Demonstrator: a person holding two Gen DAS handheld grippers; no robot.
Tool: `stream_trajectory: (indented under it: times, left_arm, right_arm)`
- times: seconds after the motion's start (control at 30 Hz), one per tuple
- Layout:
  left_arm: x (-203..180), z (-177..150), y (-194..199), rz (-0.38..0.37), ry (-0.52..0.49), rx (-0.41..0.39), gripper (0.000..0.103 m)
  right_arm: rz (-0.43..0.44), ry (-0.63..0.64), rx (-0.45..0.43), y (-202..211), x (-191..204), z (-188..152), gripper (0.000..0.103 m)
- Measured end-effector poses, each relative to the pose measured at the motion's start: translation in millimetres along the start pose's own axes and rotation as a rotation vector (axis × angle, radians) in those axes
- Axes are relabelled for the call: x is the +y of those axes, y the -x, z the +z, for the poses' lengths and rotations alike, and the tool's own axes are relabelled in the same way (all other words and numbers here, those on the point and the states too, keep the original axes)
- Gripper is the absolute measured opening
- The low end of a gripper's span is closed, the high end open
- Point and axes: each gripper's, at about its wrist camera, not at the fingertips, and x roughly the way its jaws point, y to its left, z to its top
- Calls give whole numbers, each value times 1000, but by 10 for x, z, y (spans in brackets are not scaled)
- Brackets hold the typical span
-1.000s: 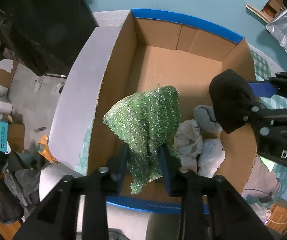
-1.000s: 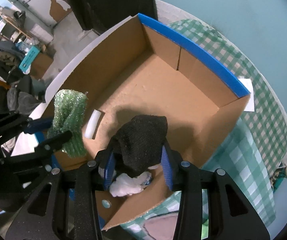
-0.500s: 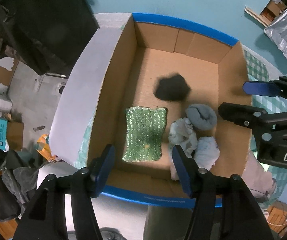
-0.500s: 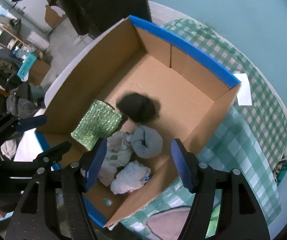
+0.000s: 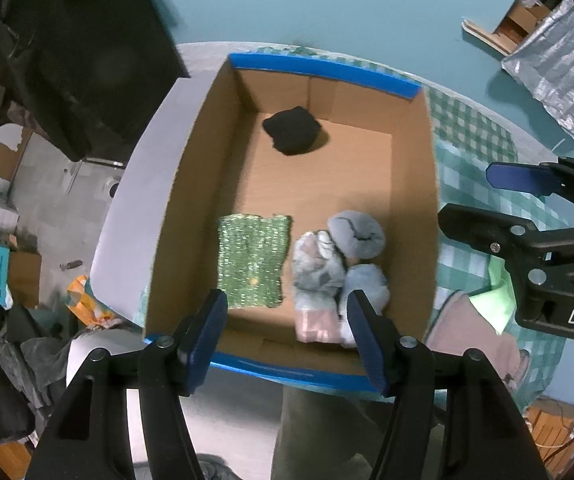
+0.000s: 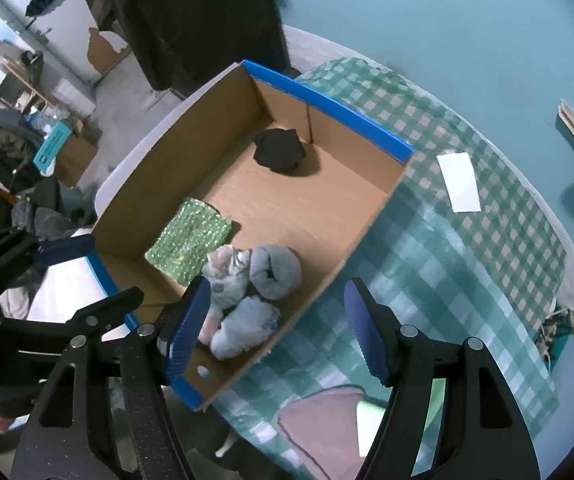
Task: Organize soft objects
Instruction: 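Move both tools back over the sheet toward the lime cloth and grey mitt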
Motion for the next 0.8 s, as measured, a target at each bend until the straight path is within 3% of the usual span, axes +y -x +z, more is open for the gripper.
stream_trajectory:
  times: [0.3,0.8]
  left_arm:
    - [-415,-77,74,-27,-72,4,64]
    - [-1194,-260,52,-62,-188,37,68]
  right_arm:
    - [-23,-54,-6,153,-305,-265,70]
    - [-99,-239,79,100,-1310,-1010,71]
